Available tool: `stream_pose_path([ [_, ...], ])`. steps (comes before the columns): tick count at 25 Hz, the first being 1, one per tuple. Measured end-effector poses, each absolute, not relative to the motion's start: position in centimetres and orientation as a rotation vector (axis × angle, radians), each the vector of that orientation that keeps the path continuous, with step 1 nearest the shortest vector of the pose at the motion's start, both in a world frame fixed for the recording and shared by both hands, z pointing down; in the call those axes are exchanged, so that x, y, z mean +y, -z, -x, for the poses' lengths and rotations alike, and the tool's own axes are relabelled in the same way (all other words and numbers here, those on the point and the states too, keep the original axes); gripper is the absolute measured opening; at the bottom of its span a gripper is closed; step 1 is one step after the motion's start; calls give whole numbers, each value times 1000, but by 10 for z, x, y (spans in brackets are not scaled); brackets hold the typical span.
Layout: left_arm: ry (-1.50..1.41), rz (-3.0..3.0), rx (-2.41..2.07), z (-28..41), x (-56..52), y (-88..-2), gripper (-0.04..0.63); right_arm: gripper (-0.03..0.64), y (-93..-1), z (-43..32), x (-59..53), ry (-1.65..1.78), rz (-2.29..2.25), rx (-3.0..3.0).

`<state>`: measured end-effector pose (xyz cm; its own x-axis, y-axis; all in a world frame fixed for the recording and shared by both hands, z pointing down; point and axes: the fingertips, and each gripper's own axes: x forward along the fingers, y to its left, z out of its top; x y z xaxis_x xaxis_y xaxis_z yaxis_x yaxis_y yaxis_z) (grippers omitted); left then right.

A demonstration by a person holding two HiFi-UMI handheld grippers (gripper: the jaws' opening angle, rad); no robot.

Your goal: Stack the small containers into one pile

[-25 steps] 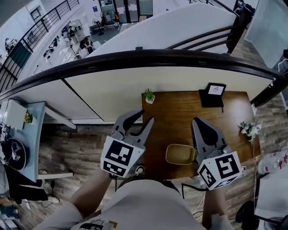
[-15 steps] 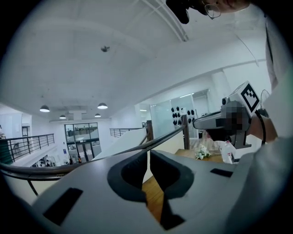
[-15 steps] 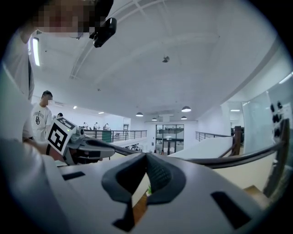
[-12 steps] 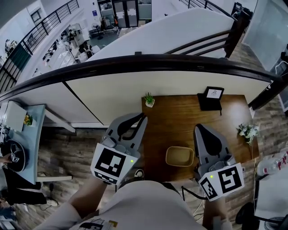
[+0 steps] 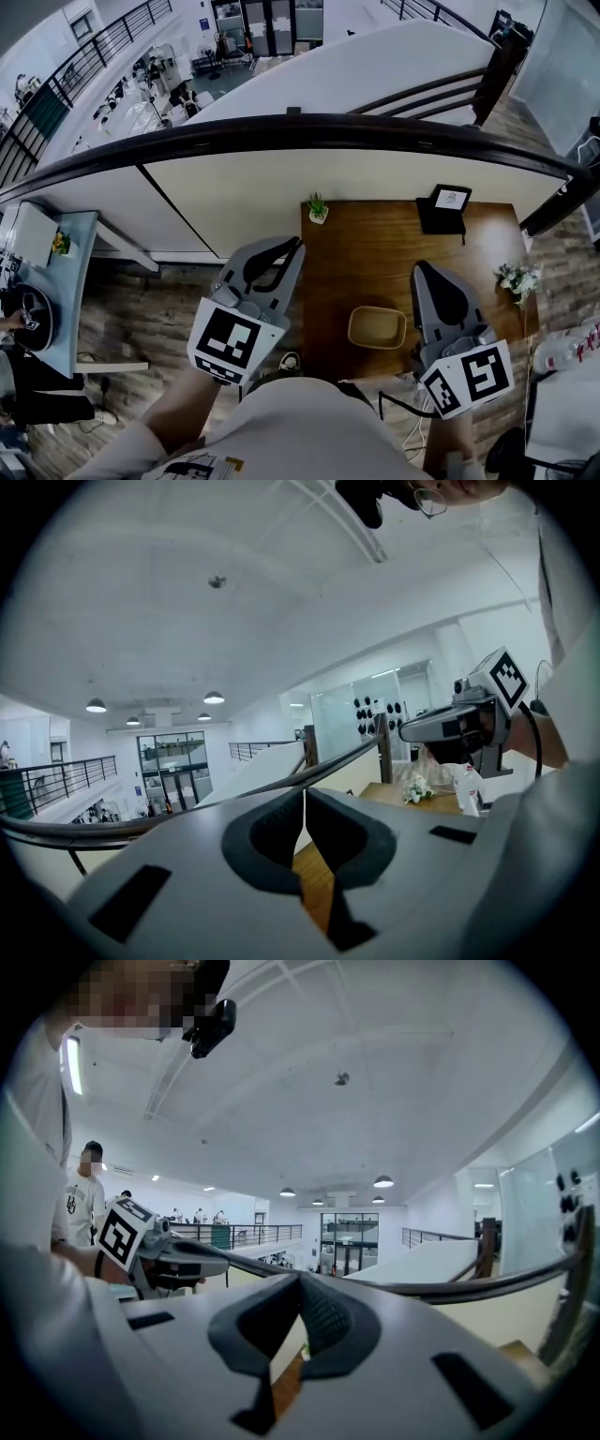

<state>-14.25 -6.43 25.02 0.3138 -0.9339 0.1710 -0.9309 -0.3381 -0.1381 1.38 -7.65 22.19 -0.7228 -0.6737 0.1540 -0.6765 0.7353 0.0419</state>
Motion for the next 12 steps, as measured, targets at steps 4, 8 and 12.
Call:
stream_pose_path([
  [4, 339, 2533, 1803, 147, -63, -249, 12, 3, -221, -11, -77, -18, -1089, -2775],
  [8, 324, 2530, 1808, 153, -61, -246, 12, 4, -221, -6, -77, -18, -1093, -2779],
  [12, 314, 2524, 1811, 161, -56, -243, 12, 5, -220, 0, -74, -12, -1093, -2784],
])
